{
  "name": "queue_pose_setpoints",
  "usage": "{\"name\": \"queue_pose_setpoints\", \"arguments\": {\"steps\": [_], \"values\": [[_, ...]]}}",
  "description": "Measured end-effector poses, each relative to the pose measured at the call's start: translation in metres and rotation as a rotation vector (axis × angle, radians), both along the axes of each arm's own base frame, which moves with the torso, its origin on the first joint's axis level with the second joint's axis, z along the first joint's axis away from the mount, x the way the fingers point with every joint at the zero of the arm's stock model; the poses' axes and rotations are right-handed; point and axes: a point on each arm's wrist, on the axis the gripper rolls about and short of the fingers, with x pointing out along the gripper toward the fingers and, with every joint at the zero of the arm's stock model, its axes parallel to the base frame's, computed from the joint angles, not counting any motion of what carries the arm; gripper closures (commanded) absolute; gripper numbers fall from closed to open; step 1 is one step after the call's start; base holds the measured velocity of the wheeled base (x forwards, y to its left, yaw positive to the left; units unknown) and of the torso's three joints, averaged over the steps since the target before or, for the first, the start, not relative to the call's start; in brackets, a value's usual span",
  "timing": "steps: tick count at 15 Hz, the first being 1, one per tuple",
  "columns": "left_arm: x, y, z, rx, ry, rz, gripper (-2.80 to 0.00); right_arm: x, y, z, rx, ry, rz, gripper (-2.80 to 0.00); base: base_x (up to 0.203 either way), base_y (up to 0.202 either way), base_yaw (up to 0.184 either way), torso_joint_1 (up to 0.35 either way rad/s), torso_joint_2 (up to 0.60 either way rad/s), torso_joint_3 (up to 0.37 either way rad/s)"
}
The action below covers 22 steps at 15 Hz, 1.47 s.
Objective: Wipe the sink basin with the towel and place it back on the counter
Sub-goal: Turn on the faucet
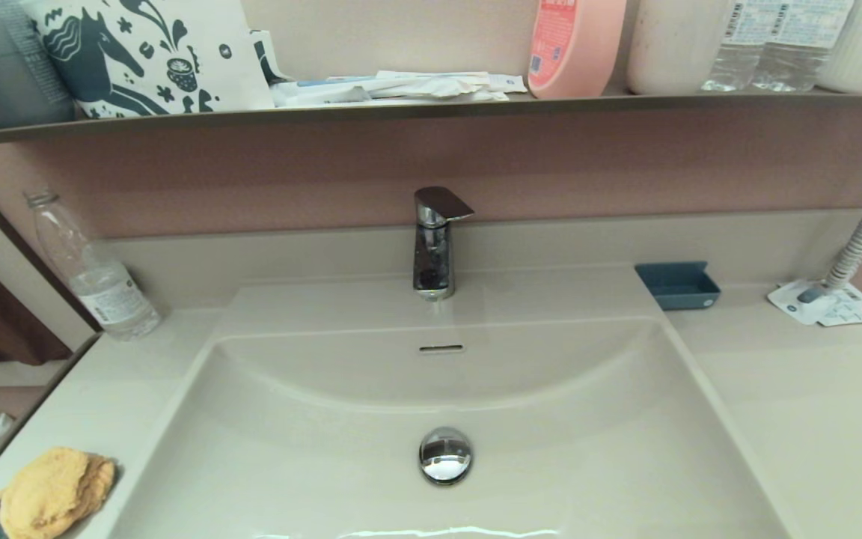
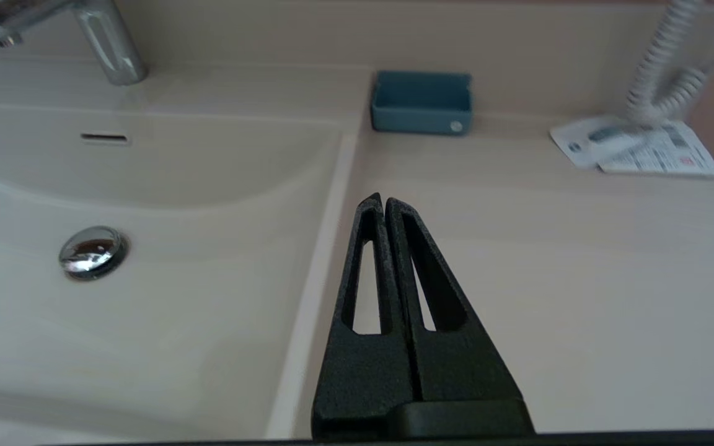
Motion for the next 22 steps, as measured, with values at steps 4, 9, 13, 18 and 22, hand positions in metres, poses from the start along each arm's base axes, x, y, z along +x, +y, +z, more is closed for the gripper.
{"name": "queue_pose_setpoints", "arguments": {"steps": [4,9,13,18,22], "values": [[0.0,0.0,0.0,0.0,0.0,0.0,0.0,0.073,0.007,0.044,-0.031,0.054,0.062,0.0,0.0,0.0,0.0,0.0,0.0,0.0],[0.0,0.0,0.0,0.0,0.0,0.0,0.0,0.153,0.092,0.059,-0.023,0.089,0.207,0.0,0.0,0.0,0.0,0.0,0.0,0.0],[0.0,0.0,0.0,0.0,0.0,0.001,0.0,0.2,0.179,0.054,-0.056,0.046,0.241,0.0,0.0,0.0,0.0,0.0,0.0,0.0],[0.0,0.0,0.0,0.0,0.0,0.0,0.0,0.233,0.25,0.031,-0.104,0.032,0.288,0.0,0.0,0.0,0.0,0.0,0.0,0.0],[0.0,0.0,0.0,0.0,0.0,0.0,0.0,0.253,0.279,0.027,-0.133,-0.013,0.295,0.0,0.0,0.0,0.0,0.0,0.0,0.0]]}}
